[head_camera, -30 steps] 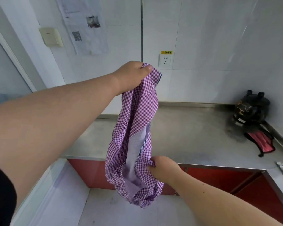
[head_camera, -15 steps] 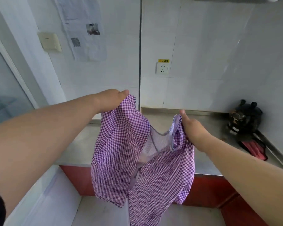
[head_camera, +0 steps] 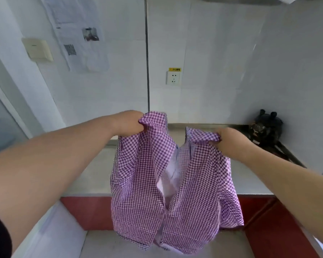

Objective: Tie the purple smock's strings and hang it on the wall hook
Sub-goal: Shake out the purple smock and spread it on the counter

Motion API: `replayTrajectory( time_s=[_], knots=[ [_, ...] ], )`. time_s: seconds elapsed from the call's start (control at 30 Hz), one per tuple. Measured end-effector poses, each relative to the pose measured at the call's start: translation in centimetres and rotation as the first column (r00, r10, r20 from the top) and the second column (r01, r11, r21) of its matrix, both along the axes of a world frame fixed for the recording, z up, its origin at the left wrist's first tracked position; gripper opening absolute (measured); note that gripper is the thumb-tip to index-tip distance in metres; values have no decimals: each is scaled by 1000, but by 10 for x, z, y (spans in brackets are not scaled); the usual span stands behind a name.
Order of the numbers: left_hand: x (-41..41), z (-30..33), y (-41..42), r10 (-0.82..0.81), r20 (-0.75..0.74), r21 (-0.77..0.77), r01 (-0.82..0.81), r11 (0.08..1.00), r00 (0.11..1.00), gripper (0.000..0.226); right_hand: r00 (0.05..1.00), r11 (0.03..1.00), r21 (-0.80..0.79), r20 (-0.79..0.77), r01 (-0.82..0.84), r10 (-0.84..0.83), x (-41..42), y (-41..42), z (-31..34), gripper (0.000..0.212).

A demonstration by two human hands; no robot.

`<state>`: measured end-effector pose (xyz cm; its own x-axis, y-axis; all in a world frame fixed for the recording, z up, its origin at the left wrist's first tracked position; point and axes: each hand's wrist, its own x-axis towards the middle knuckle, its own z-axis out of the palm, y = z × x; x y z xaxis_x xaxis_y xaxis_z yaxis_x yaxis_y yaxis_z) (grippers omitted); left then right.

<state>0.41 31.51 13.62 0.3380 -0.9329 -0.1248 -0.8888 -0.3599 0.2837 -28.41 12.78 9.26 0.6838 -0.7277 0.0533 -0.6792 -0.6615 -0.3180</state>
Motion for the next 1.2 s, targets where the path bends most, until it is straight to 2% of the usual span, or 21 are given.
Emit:
replayTrajectory(
  time_s=[0.1,0.2,0.33,0.4,0.47,0.57,0.6,0.67,0.7,0.73,0.8,0.83,0.87,0.9,0.93,0.97,1.0,1.03,1.07,1.1,1.2],
  knots=[
    [-4,-6,-8,105,-60,-214,-115,970,993,32,952,984,56,247,172,-180,2,-3,-6,25],
    [-13,-12,-15,126,-118,-279,-154,948,985,34,983,979,89,10,181,-183,4,10,-13,40],
    [-23,-31,-23,-46,-90,-44,43,998,995,34,979,928,364,-205,80,-4,-11,43,-29,59],
    [-31,-39,-21,-126,-203,152,158,976,971,37,902,930,367,-402,1,158,-26,48,-41,59],
    [-41,-49,-18,-104,-315,417,236,878,943,60,778,952,302,-587,-48,225,-43,53,-59,46],
    [-52,-80,-16,-274,-22,698,211,685,961,48,573,972,230,-791,-43,212,-67,46,-87,33],
    [-55,-88,-19,-330,119,653,177,736,936,34,582,977,213,-792,-20,184,-74,38,-94,31],
    [-58,-80,-30,-129,272,226,68,972,954,20,797,996,49,-603,74,-29,-79,7,-80,26],
    [-59,-65,-38,56,218,-86,-38,996,974,16,928,979,-29,-314,203,-202,-81,-9,-63,21],
    [-59,-51,-47,178,128,-382,-117,917,976,13,942,939,-76,56,335,-331,-84,-25,-44,19],
    [-65,-23,-57,303,82,-746,-143,651,949,16,703,869,-98,636,484,-320,-88,-32,-3,21],
    [-70,-20,-59,288,173,-806,-33,591,942,22,623,854,-137,742,502,-247,-89,-25,3,21],
    [-79,-24,-61,189,317,-768,134,627,929,25,655,839,-233,734,492,-180,-86,-12,3,24],
    [-91,-35,-60,-37,419,-604,308,735,907,25,782,823,-389,615,414,-103,-86,0,-14,29],
    [-102,-50,-57,-302,393,-289,429,856,869,25,926,832,-505,376,232,-30,-86,13,-37,32],
    [-115,-62,-52,-452,247,168,422,891,857,28,999,885,-464,13,-40,52,-89,21,-67,31],
    [-126,-72,-47,-504,108,574,361,736,857,33,915,952,-201,-379,-230,141,-94,32,-90,27],
    [-134,-82,-43,-516,5,771,325,548,857,38,706,960,106,-658,-259,263,-102,41,-105,27],
    [-136,-90,-42,-513,-58,823,332,461,856,38,558,934,298,-749,-197,357,-108,43,-116,29],
    [-135,-92,-43,-484,-103,789,368,492,869,36,539,915,371,-744,-159,395,-112,45,-115,30],
    [-124,-79,-52,-309,-170,608,346,715,936,35,784,946,319,-572,-60,242,-118,24,-94,32]
  ],
)
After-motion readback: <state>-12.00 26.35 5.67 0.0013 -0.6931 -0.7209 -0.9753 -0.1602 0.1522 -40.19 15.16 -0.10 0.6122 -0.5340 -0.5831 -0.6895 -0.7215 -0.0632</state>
